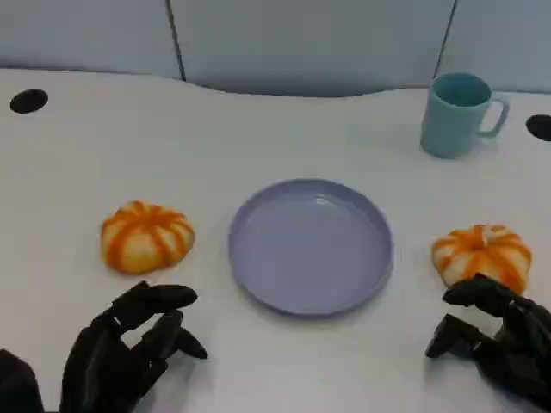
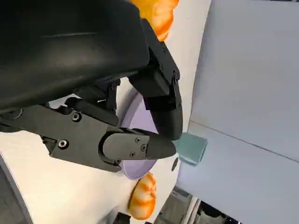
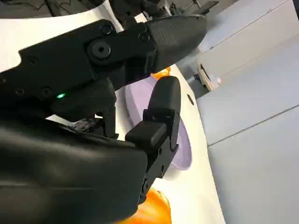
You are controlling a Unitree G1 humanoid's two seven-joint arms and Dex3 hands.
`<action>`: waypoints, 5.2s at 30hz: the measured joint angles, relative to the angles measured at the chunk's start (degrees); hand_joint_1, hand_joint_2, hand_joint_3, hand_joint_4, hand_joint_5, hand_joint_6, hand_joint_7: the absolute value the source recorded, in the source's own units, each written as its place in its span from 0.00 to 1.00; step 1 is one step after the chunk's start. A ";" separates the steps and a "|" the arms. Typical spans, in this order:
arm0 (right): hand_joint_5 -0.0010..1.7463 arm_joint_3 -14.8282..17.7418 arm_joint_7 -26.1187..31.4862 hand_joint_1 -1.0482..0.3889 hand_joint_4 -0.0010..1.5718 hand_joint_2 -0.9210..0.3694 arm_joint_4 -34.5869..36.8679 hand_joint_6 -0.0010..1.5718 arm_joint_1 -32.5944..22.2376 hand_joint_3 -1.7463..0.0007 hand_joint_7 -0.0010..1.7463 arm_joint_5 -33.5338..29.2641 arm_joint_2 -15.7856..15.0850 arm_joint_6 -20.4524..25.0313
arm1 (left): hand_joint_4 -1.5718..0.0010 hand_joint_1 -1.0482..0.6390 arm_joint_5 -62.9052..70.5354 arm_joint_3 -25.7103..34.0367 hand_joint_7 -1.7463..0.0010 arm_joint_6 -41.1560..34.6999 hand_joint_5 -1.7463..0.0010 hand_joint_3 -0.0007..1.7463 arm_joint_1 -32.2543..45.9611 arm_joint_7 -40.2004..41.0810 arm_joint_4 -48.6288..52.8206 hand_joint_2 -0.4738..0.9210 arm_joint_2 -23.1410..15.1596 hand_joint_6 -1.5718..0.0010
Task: Grasp the bread from the table and place it into the plate.
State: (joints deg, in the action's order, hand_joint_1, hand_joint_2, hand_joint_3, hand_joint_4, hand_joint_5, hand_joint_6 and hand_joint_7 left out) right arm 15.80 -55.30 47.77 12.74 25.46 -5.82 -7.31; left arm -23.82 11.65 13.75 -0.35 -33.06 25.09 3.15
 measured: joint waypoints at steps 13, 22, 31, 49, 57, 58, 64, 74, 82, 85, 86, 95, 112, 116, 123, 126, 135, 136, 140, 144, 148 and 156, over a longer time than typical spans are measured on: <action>0.75 -0.08 0.09 0.43 0.42 0.00 0.01 0.41 0.00 0.91 0.56 -0.10 0.00 -0.09 | 0.58 0.36 -0.01 0.01 0.49 0.00 0.13 0.18 0.00 0.01 0.00 1.00 0.00 0.54; 0.75 0.01 0.06 0.43 0.41 0.00 0.04 0.41 0.00 0.91 0.56 -0.03 0.00 -0.05 | 0.58 0.35 0.00 0.01 0.49 0.00 0.13 0.17 -0.01 0.01 0.00 1.00 0.00 0.54; 0.75 0.08 -0.13 0.43 0.41 0.00 0.21 0.41 0.04 0.91 0.56 -0.03 0.00 -0.21 | 0.58 0.36 -0.03 0.01 0.50 -0.01 0.13 0.18 -0.07 0.01 0.00 1.00 -0.07 0.54; 0.76 -0.11 0.85 0.42 0.41 0.00 -0.26 0.41 -0.04 0.92 0.56 -0.08 0.23 0.01 | 0.62 0.40 2.54 -0.58 0.77 7.33 0.27 0.16 0.80 0.52 -1.87 1.00 -0.10 0.51; 0.75 -0.16 0.76 0.42 0.42 0.00 -0.20 0.42 0.08 0.93 0.57 0.05 0.26 0.29 | 0.75 0.33 11.50 -1.40 0.98 19.74 0.62 0.06 0.73 2.43 -4.35 1.00 -4.05 0.66; 0.75 -0.16 0.77 0.42 0.42 0.00 -0.18 0.42 0.09 0.93 0.57 0.06 0.28 0.31 | 0.77 0.33 13.75 -1.49 0.99 21.15 0.67 0.04 0.73 3.67 -5.13 1.00 -5.00 0.68; 0.75 -0.16 0.85 0.43 0.42 0.00 -0.41 0.41 0.02 0.91 0.58 0.09 0.72 0.36 | 0.81 0.31 28.03 -2.58 1.00 26.40 0.78 0.01 0.42 12.49 -8.33 0.99 -10.63 0.73; 0.75 -0.16 0.30 0.43 0.42 0.00 -0.70 0.41 -0.12 0.92 0.57 0.42 0.91 0.98 | 0.86 0.25 49.77 -4.00 1.00 27.80 0.88 0.00 -3.82 25.31 -14.15 0.99 -20.68 0.80; 0.75 -0.20 0.24 0.43 0.42 0.00 -0.78 0.41 -0.22 0.91 0.57 0.41 0.96 0.93 | 0.88 0.24 57.00 -6.00 1.00 24.30 0.93 0.00 -4.07 32.56 -16.68 0.98 -23.82 0.81; 0.75 -0.34 0.25 0.43 0.42 0.00 -1.49 0.41 -0.66 0.92 0.57 0.38 0.98 1.21 | 0.92 0.24 65.66 -8.14 1.00 17.20 0.95 0.00 -5.99 32.87 -19.46 0.97 -25.86 0.83; 0.75 -0.46 0.26 0.42 0.42 0.00 -1.72 0.41 -0.83 0.92 0.56 0.37 1.05 1.26 | 0.92 0.24 68.24 -8.92 1.00 14.65 0.95 0.00 -7.23 32.82 -20.17 0.96 -26.76 0.83; 0.76 -0.91 1.05 0.43 0.42 0.00 -3.27 0.41 -1.62 0.92 0.56 0.34 1.42 1.20 | 0.95 0.26 74.43 -18.08 1.00 2.83 0.97 0.00 -17.64 28.73 -13.99 0.93 -30.90 0.88; 0.77 -1.22 1.78 0.42 0.41 0.00 -5.40 0.39 -2.96 0.91 0.59 0.35 1.61 1.34 | 0.96 0.27 75.70 -33.80 1.00 -4.00 0.99 0.00 -37.21 28.78 19.65 0.92 -27.75 0.89; 0.77 -1.15 1.80 0.43 0.40 0.00 -5.59 0.39 -3.17 0.91 0.59 0.39 1.56 1.44 | 0.96 0.29 74.43 -35.58 1.00 -3.83 0.99 0.00 -39.27 29.89 23.48 0.91 -26.99 0.89; 0.77 -1.11 1.72 0.44 0.40 0.00 -6.49 0.39 -3.53 0.91 0.58 0.71 1.50 2.83 | 0.98 0.29 74.29 -40.58 1.00 -4.69 1.00 0.00 -45.58 35.08 39.25 0.88 -21.45 0.90; 0.77 -1.11 1.61 0.43 0.40 0.00 -6.73 0.40 -3.75 0.91 0.59 1.04 1.49 2.88 | 0.99 0.31 74.30 -42.11 1.00 -5.18 1.00 0.00 -48.60 36.28 44.38 0.85 -19.70 0.90; 0.78 -1.28 1.98 0.42 0.41 0.00 -8.04 0.40 -4.84 0.91 0.59 1.01 1.49 2.73 | 0.98 0.31 74.07 -45.63 1.00 -7.21 1.00 0.00 -51.65 38.17 49.56 0.85 -16.95 0.90; 0.78 -1.30 1.98 0.42 0.41 0.00 -8.12 0.40 -4.89 0.91 0.59 1.01 1.49 2.72 | 0.98 0.32 74.06 -45.88 1.00 -7.37 1.00 0.00 -51.74 38.19 49.79 0.85 -16.70 0.90; 0.77 -1.40 1.95 0.42 0.41 0.00 -8.29 0.41 -5.01 0.92 0.58 1.02 1.49 2.72 | 0.97 0.31 74.04 -46.95 0.99 -7.41 0.99 0.00 -52.37 38.60 50.27 0.85 -16.32 0.89; 0.77 -1.42 1.93 0.42 0.41 0.00 -8.57 0.41 -5.23 0.92 0.58 1.03 1.49 2.73 | 0.98 0.31 74.01 -48.04 1.00 -7.42 1.00 0.00 -52.46 38.92 51.09 0.86 -15.72 0.90; 0.78 -1.57 1.81 0.42 0.40 0.00 -9.29 0.41 -5.88 0.92 0.58 1.07 1.49 2.79 | 0.98 0.31 73.90 -48.26 1.00 -7.51 1.00 0.00 -52.46 38.87 51.70 0.86 -15.09 0.90; 0.79 -1.64 1.97 0.44 0.38 0.00 -13.18 0.39 -8.64 0.92 0.59 1.72 1.48 5.37 | 0.90 0.36 72.71 -48.38 0.99 -8.87 0.97 0.00 -52.23 39.24 51.96 0.85 -14.56 0.85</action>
State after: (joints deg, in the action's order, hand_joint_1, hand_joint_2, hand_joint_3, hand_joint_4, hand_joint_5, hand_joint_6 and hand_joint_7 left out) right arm 14.16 -53.34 34.59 4.10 27.18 -4.33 -1.93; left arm 48.90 -36.72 4.88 -52.58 6.17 77.06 -11.41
